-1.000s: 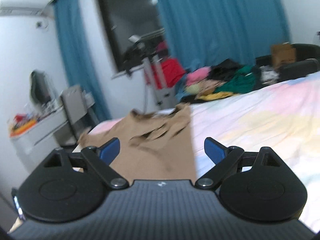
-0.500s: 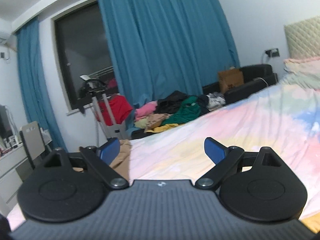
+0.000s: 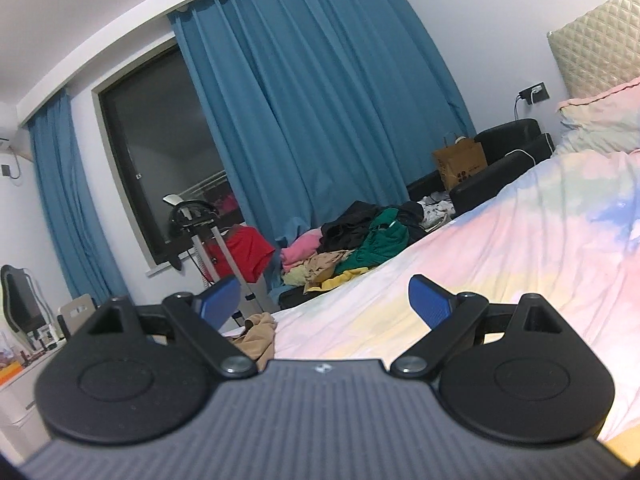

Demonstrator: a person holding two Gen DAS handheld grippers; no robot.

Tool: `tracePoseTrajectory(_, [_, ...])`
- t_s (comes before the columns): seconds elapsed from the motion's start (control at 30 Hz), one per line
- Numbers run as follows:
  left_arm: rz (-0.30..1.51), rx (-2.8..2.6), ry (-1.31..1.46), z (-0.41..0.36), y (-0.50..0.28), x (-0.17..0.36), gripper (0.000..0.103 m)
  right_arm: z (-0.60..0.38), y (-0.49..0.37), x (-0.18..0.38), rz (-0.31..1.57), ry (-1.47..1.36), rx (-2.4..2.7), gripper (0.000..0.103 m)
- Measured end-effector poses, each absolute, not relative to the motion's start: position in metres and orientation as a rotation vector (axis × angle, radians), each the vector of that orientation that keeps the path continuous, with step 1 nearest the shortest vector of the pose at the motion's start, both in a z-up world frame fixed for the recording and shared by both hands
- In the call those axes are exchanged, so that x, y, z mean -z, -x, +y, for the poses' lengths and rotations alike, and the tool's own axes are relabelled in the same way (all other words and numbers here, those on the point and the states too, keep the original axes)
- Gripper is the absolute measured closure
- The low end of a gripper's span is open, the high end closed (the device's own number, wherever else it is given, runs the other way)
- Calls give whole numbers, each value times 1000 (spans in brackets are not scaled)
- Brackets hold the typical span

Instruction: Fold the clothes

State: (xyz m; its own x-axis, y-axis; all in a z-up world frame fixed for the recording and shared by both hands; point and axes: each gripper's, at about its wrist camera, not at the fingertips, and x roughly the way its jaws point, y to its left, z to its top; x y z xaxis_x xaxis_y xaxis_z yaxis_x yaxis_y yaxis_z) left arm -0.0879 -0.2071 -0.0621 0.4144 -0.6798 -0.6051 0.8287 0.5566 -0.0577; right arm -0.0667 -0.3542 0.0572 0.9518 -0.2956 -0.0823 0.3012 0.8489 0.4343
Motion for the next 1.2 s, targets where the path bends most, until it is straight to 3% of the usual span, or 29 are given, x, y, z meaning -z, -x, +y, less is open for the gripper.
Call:
tracePoseTrajectory(0.2, [550, 947, -434, -235, 100, 84, 56, -344, 53, -52, 52, -419, 316, 10])
tracePoseTrajectory(0.27, [520, 957, -482, -238, 106, 91, 63, -341, 45, -49, 79, -403, 322, 10])
tracePoseTrajectory(0.33, [487, 948, -497, -238, 110, 94, 80, -337, 40, -47, 97, -388, 323, 10])
tracePoseTrajectory(0.43, [455, 892, -444, -231, 108, 84, 89, -333, 36, -45, 110, -363, 333, 10])
tracePoseTrajectory(0.57, [446, 799, -252, -200, 98, 52, 90, -324, 38, -49, 92, -283, 366, 10])
tracePoseTrajectory(0.83, [615, 595, 260, -70, 81, -1, 92, -308, 46, -57, 63, -190, 354, 10])
tracePoseTrajectory(1.1, [903, 427, 287, -20, 75, 35, 96, -297, 41, -56, 121, -194, 286, 10])
tracePoseTrajectory(1.2, [922, 440, 327, -16, 70, 35, 88, -294, 39, -54, 151, -194, 264, 10])
